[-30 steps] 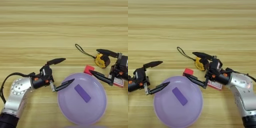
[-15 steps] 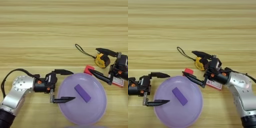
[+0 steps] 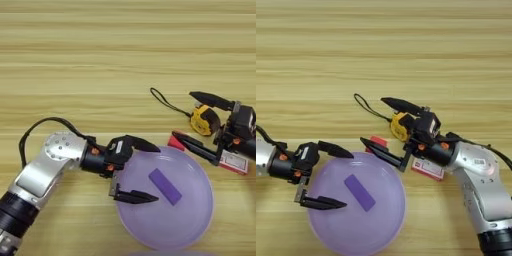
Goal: Move the objects on the table
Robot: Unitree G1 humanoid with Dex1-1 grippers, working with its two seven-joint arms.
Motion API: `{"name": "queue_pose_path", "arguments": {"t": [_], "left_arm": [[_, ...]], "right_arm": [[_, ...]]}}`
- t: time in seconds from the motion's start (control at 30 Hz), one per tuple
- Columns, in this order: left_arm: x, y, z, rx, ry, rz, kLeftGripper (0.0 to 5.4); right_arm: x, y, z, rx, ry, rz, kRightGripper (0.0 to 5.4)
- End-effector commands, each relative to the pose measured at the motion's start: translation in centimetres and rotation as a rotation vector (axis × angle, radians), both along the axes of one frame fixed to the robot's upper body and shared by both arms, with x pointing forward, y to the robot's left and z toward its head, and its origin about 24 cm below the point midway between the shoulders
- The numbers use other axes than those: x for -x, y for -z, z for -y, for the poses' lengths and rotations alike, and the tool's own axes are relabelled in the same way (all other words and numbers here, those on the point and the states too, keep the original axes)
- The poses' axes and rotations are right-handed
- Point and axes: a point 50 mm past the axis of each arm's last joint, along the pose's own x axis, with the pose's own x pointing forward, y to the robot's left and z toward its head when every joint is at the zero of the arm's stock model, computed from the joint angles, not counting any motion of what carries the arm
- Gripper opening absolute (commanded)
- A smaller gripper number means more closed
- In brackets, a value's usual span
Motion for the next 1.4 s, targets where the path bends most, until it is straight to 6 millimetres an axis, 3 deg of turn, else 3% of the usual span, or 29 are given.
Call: {"name": "queue_pose_path", "arguments": {"t": [0.03,0.43,1.4], "left_arm": [[-0.7,-0.3,0.8,-0.111,0.06,0.028,5.4],[-1.6,1.4,0.5,-0.275,0.073,0.046,5.4],[-4.7,4.7,-2.9,-0.528,0.021,0.139,5.4]], "right_arm": [[-0.2,-0.4,-0.3,-0.006,-0.003,0.013,5.38],[-0.1,-0.4,-0.3,-0.008,0.001,0.019,5.38],[-0.1,-0.4,-0.2,-0.002,0.003,0.024,5.38]]}}
